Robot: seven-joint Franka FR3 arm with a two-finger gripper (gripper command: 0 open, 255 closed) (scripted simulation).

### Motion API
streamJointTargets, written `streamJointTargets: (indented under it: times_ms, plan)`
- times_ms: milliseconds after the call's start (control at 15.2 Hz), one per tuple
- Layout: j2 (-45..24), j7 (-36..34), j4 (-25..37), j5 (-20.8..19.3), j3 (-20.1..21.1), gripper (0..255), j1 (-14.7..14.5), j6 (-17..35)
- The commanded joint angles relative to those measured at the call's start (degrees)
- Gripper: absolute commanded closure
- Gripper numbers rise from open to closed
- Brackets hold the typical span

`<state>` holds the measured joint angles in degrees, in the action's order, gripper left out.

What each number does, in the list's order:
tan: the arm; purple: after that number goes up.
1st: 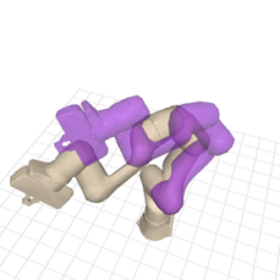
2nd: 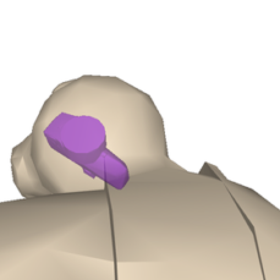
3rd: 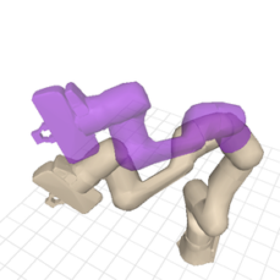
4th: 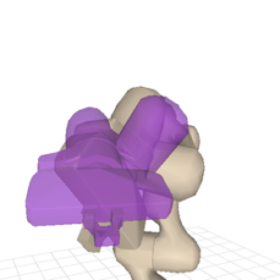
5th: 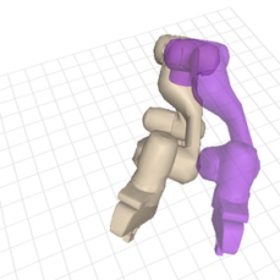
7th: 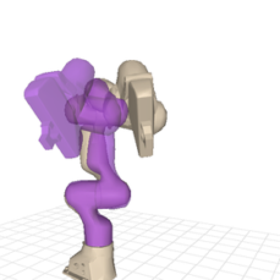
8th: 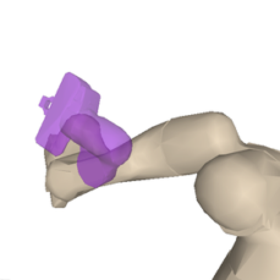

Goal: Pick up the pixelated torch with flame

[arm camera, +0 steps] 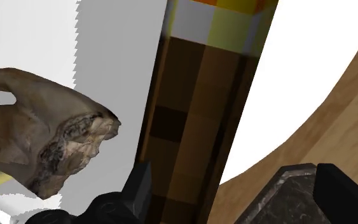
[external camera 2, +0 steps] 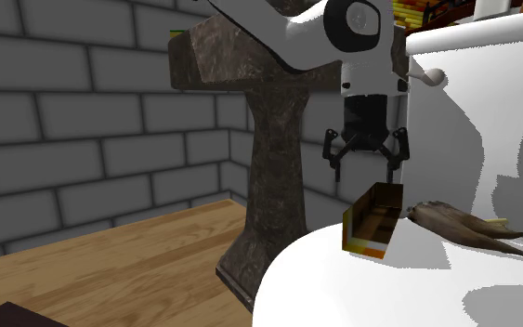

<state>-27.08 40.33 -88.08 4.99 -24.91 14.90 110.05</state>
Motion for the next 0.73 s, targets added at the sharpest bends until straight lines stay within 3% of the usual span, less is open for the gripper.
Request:
streamJointTargets:
  times_ms: [0,132,660]
  plan:
    - [-5.09,1.28,5.89,1.72,0.36,0,2.33,-0.97]
    - [-8.88,1.89,10.81,2.77,0.75,0,4.11,-2.18]
    - [-10.68,1.93,7.74,3.39,1.27,0,4.13,2.58]
